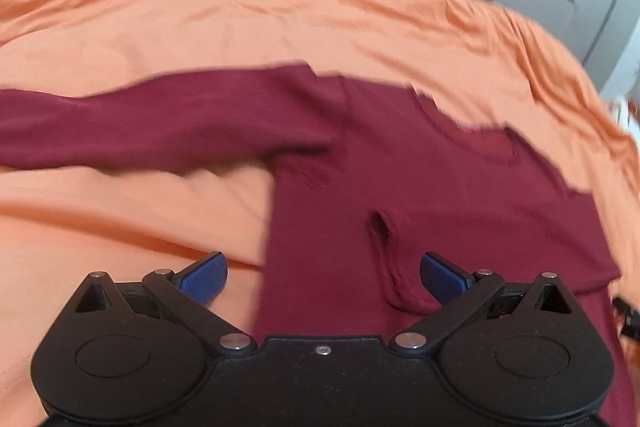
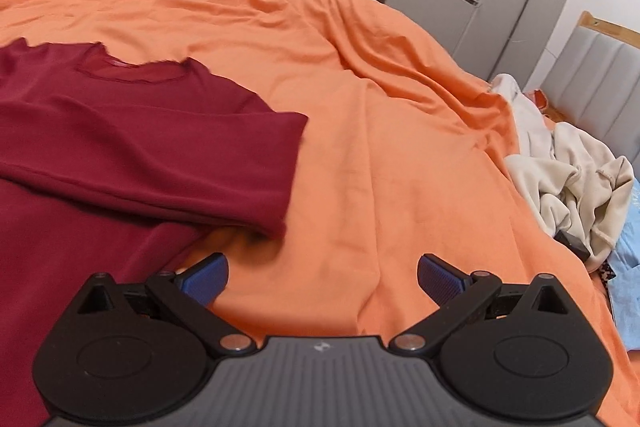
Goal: Fold small clothes
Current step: 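Reach the left tool to the other sleeve cuff and close on it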
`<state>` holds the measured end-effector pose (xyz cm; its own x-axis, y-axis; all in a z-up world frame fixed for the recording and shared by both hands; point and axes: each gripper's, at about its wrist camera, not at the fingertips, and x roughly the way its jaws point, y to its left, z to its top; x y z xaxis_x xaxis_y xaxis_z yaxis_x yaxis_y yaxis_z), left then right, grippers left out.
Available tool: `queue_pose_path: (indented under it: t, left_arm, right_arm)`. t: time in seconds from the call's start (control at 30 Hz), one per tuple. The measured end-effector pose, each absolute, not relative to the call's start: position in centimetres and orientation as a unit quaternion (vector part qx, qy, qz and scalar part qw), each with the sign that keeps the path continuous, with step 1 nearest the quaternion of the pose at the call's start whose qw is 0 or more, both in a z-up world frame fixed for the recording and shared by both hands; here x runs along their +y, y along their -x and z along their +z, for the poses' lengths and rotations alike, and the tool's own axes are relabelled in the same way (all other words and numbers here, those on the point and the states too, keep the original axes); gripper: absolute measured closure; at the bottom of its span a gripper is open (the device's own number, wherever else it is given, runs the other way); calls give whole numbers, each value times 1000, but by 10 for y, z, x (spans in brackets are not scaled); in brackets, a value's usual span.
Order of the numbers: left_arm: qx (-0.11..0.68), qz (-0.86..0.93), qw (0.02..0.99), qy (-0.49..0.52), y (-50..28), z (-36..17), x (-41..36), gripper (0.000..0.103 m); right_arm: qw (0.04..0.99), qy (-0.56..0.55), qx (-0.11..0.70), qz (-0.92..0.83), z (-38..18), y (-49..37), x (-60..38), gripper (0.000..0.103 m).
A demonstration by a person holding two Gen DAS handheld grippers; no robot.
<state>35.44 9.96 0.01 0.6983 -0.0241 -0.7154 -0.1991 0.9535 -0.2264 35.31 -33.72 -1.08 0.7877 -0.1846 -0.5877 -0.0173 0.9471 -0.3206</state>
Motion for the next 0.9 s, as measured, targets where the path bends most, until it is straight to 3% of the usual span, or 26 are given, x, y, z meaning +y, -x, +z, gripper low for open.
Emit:
queue_pose_path:
  t: [0.47, 0.73, 0.9]
  left_arm:
    - [281, 183, 904, 265, -290, 23, 272, 1]
    - [227, 231, 866, 380, -278, -4, 343, 1]
    - [192, 252, 867, 384, -288, -4, 353, 1]
  right_arm:
    - [963, 97, 251, 18, 38, -298, -304, 0]
    - [960, 94, 259, 50, 31, -297, -284, 0]
    - [956, 105, 270, 56, 20, -298, -277, 0]
